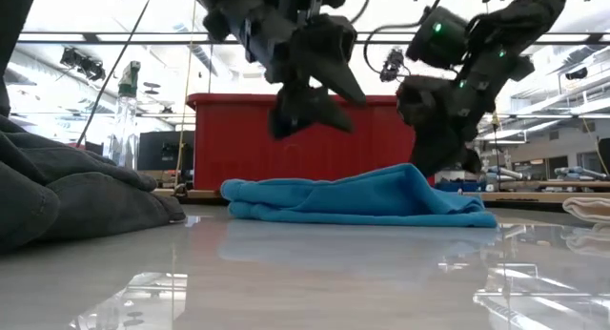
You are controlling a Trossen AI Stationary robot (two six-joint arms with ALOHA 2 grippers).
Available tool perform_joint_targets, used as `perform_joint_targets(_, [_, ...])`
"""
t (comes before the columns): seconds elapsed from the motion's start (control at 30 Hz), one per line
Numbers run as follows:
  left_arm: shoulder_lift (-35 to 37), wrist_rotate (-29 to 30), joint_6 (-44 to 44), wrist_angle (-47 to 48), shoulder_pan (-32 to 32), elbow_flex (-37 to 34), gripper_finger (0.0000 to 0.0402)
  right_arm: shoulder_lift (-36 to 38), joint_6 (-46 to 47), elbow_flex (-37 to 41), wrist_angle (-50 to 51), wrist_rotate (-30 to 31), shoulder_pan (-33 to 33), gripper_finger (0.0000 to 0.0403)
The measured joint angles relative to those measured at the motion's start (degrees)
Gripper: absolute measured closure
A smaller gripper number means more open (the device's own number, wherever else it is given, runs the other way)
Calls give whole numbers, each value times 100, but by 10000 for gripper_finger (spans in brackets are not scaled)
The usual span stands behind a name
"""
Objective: Fold laundry
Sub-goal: Fold the blue shorts
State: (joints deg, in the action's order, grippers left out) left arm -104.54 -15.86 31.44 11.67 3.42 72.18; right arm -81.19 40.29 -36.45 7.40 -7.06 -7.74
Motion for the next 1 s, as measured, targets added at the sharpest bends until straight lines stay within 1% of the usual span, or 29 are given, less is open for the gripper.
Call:
perform_joint_targets(0.13, [187, 731, -49, 280, -88, 4, 244, 261, 78, 0, -10, -207, 439, 362])
perform_joint_targets(0.23, [82, 881, -80, 760, -213, -9, 244, 293, 313, 0, -9, -129, 1035, 362])
perform_joint_targets(0.33, [-136, 886, -74, 1110, -295, -7, 244, 187, 598, 0, -66, 263, 1635, 365])
perform_joint_targets(0.5, [-444, 879, -62, 1344, -325, -9, 244, 104, 757, 2, -160, 1504, 2390, 359])
perform_joint_targets(0.63, [-530, 879, 7, 1343, -325, -9, 244, 64, 716, 0, -200, 2146, 2777, 327])
perform_joint_targets(0.77, [-528, 944, 7, 1242, -333, -4, 244, -12, 446, -2, -295, 2752, 3036, 275])
perform_joint_targets(0.9, [-528, 959, 65, 1162, -363, -7, 244, -285, 178, 0, -465, 2875, 3099, 228])
perform_joint_targets(1.0, [-528, 1000, 76, 1106, -367, -7, 244, -580, 210, 0, -691, 2875, 3099, 212])
